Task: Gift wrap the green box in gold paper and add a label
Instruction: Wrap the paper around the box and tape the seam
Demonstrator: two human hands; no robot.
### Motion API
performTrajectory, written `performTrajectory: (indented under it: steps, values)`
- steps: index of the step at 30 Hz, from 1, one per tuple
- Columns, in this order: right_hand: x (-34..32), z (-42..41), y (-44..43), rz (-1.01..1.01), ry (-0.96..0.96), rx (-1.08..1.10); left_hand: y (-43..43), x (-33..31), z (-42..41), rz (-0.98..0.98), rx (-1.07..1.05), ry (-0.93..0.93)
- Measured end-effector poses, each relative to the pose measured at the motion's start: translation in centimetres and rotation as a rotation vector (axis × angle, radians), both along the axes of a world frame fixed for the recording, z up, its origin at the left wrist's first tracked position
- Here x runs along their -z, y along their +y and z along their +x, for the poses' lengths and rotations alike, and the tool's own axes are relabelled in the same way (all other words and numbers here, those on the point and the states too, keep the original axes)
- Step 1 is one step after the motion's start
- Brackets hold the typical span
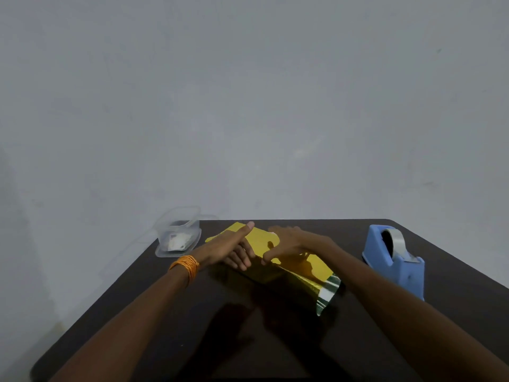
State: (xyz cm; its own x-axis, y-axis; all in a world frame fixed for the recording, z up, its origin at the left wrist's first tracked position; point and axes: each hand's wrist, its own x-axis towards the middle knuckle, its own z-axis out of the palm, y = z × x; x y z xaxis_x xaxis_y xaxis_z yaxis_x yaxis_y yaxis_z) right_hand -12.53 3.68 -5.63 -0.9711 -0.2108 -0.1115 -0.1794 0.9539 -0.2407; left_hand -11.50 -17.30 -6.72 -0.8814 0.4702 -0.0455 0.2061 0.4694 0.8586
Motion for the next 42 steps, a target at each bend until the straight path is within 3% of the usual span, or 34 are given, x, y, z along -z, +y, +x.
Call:
performTrajectory:
  steps: [7, 12, 18, 29, 31, 34, 38, 42]
  values:
    - [-1.3, 1.3, 1.1, -0.134, -0.194, -0.22, -1.5, -1.2, -0.2, 0.185, -0.245, 0.292]
    - [-1.3, 1.8, 1.4, -0.109, -0.175, -0.265, -1.4, -0.6, 0.2, -0.018, -0.231, 0.477]
    - [-0.8, 2.1, 2.9, -0.068, -0.115, -0.265, -1.3, 0.0, 0.9, -0.481, 0.031, 0.352]
    - [-0.5, 2.5, 3.8, -0.092, -0.119, -0.317, -2.8, -0.5, 0.7, -0.687, 0.137, 0.291]
    - [-0.5, 2.4, 3.9, -0.102, -0.133, -0.321, -2.9, -0.7, 0.5, -0.68, 0.185, 0.268]
    - [-0.9, 2.4, 4.1, -0.185, -0.183, -0.301, -3.2, -1.2, 0.1, -0.515, 0.2, 0.195]
    - [-2.0, 1.7, 4.1, -0.367, -0.08, -0.191, -2.3, -2.3, -0.7, -0.208, -0.011, 0.235]
    - [-1.0, -1.4, 4.9, -0.41, 0.019, -0.047, -1.0, -2.6, -3.8, -0.303, -0.21, 0.394]
